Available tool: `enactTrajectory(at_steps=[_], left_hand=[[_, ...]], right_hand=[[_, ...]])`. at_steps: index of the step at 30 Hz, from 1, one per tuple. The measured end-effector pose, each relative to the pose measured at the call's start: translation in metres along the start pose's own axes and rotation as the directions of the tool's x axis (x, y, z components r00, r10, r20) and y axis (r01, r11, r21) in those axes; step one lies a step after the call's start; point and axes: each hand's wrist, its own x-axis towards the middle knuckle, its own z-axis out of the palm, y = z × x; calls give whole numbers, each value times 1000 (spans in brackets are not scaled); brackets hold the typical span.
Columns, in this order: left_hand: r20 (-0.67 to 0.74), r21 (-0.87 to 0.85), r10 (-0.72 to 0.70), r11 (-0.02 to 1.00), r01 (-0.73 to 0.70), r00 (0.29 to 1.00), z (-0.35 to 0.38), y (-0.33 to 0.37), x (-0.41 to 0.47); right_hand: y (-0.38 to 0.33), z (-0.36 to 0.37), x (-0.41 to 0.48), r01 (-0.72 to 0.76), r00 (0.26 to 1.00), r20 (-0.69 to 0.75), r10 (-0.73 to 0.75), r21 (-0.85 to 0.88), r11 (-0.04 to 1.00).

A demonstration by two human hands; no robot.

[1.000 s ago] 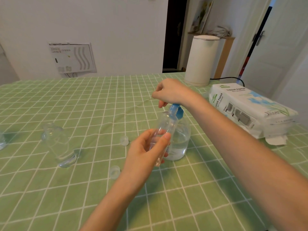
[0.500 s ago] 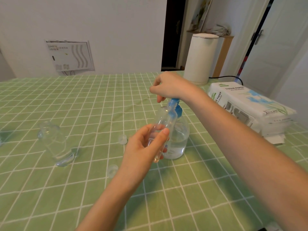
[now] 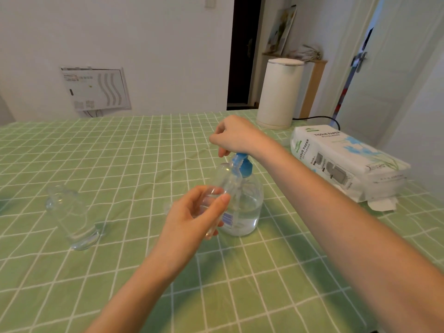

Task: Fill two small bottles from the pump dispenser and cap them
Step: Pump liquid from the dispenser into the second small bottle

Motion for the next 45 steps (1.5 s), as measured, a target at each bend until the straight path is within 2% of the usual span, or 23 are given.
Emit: enactTrajectory(at_steps=[4,6,9,15,21,33,45], left_hand=[[-11,-58,24,998,-24,1000,5,0,3],[-18,-71,28,997,-29,999,7,1,3],[-24,-78,31,996,-33,999,6,1,3],[-32,-58,37,998,-39,999,5,2,2],[-36,-56,41,997,-43,998,5,1,2],[-52,-14,-4,1000,3,999,5,-4,-2],[-37,-26,33,999,-34,999,5,2,0]], right_hand=[[-8,-11,0,17,995,-96,-23,-59,998],[-8,-19,1,19,994,-104,-21,-20,1000],[-9,-25,1,8,998,-59,-4,59,998],[-1,-10,3,-91,990,110,87,33,995],[0,-7,4,-60,998,30,60,-5,998],[7,4,4,-83,994,62,86,-46,995],[0,-7,8,-47,999,22,49,-67,997]])
